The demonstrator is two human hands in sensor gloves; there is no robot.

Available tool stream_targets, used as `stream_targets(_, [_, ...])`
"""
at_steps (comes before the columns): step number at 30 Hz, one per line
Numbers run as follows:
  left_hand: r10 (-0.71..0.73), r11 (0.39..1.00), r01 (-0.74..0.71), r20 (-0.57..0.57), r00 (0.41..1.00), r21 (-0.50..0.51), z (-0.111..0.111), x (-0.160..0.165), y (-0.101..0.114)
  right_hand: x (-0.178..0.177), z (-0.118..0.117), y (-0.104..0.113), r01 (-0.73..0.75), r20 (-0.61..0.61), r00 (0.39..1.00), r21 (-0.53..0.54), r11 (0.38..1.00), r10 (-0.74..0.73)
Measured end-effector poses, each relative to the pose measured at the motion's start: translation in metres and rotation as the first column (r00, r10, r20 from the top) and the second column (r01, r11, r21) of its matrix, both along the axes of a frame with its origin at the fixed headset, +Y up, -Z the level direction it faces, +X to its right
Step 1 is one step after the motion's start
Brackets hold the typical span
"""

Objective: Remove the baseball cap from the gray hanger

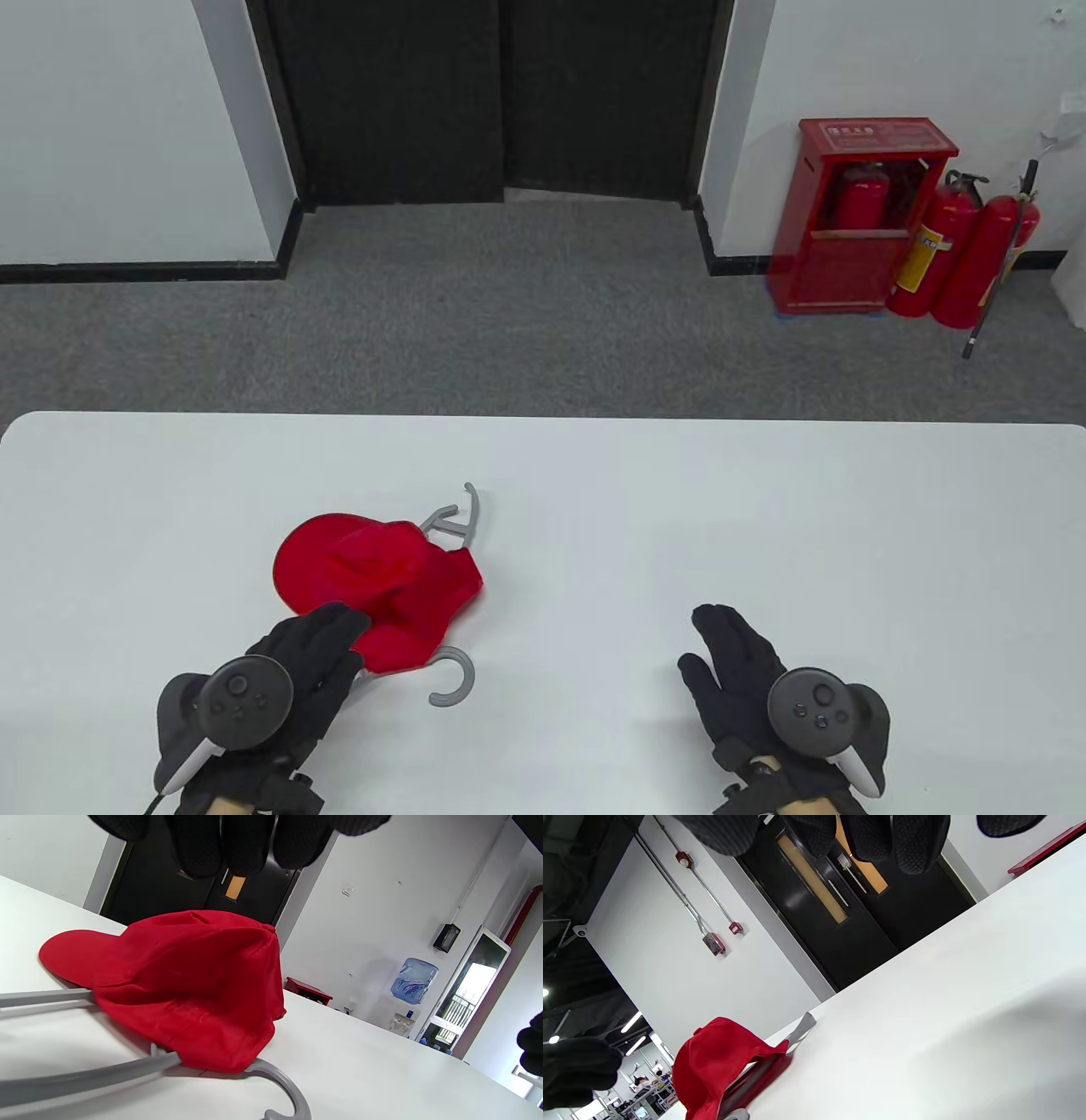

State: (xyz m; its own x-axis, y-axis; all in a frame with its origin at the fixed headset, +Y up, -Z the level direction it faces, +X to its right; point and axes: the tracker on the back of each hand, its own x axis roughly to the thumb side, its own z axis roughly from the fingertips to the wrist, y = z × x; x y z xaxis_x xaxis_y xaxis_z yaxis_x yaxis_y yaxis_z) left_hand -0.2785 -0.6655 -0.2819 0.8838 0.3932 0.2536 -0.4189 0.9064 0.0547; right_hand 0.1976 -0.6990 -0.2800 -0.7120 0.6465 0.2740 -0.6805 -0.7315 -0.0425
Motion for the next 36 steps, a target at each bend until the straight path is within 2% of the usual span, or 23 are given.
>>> stream_targets(14, [0.006,1.000,-0.005,0.011,1.000,-0.023,-0.002,0.002,-0.002,-0.001,0.000,-0.001,0.002,-0.029,1.000,0.011,1.000,-0.002])
stream_targets(18, [0.000,1.000,0.000,0.010,1.000,-0.021,-0.001,0.003,-0.001,-0.001,0.000,-0.003,0.043,-0.033,0.999,-0.008,0.999,-0.043])
stream_targets(26, [-0.023,1.000,0.023,-0.034,0.999,-0.001,-0.002,0.001,-0.004,-0.002,0.000,-0.002,0.014,-0.042,0.999,-0.009,1.000,-0.014])
stream_targets(36, [-0.119,0.989,0.109,-0.093,0.989,-0.104,-0.014,-0.010,-0.024,-0.003,-0.001,-0.003,0.020,-0.058,0.998,-0.036,0.999,-0.022])
